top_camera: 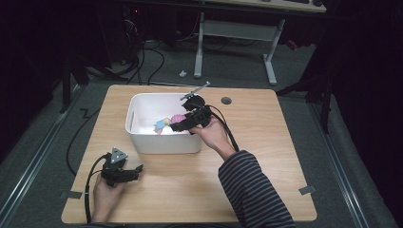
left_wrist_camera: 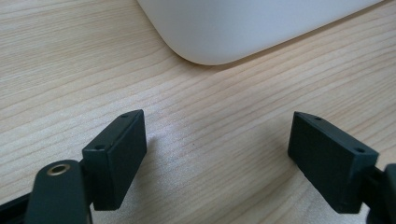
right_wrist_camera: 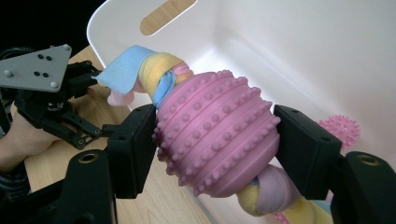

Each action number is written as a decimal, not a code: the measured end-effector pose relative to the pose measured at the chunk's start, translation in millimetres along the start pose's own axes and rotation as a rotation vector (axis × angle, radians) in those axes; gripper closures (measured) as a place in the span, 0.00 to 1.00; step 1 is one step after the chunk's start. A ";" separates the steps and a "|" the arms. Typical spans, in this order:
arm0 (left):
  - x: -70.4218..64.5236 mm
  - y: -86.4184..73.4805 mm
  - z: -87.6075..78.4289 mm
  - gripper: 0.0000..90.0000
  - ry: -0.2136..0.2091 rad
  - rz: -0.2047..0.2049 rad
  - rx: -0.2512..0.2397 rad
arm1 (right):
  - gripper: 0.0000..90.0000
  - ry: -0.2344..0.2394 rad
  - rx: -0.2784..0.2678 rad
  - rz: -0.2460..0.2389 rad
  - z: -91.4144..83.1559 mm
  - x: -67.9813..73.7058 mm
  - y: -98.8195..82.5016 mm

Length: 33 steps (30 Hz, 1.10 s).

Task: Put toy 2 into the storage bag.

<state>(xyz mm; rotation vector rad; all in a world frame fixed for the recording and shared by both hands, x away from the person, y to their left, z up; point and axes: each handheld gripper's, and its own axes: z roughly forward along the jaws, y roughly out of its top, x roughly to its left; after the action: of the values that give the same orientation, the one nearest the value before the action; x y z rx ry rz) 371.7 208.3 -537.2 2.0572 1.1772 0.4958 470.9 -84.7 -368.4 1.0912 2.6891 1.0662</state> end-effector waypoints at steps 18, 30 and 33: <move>-0.1 -0.1 0.1 0.22 0.001 0.000 -0.001 | 0.36 0.002 0.002 -0.001 4.0 3.2 -2.5; -0.3 0.0 0.1 0.22 0.001 0.000 -0.001 | 0.30 -0.004 -0.018 0.028 -5.1 -3.3 -9.1; -0.2 0.0 0.1 0.22 0.001 0.000 -0.001 | 0.30 -0.028 -0.043 0.016 -13.9 -4.6 -14.1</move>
<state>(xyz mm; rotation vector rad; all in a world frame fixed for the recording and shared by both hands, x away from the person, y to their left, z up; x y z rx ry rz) 371.6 208.1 -537.3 2.0560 1.1773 0.4972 461.9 -103.0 -367.4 1.1142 2.6273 1.0979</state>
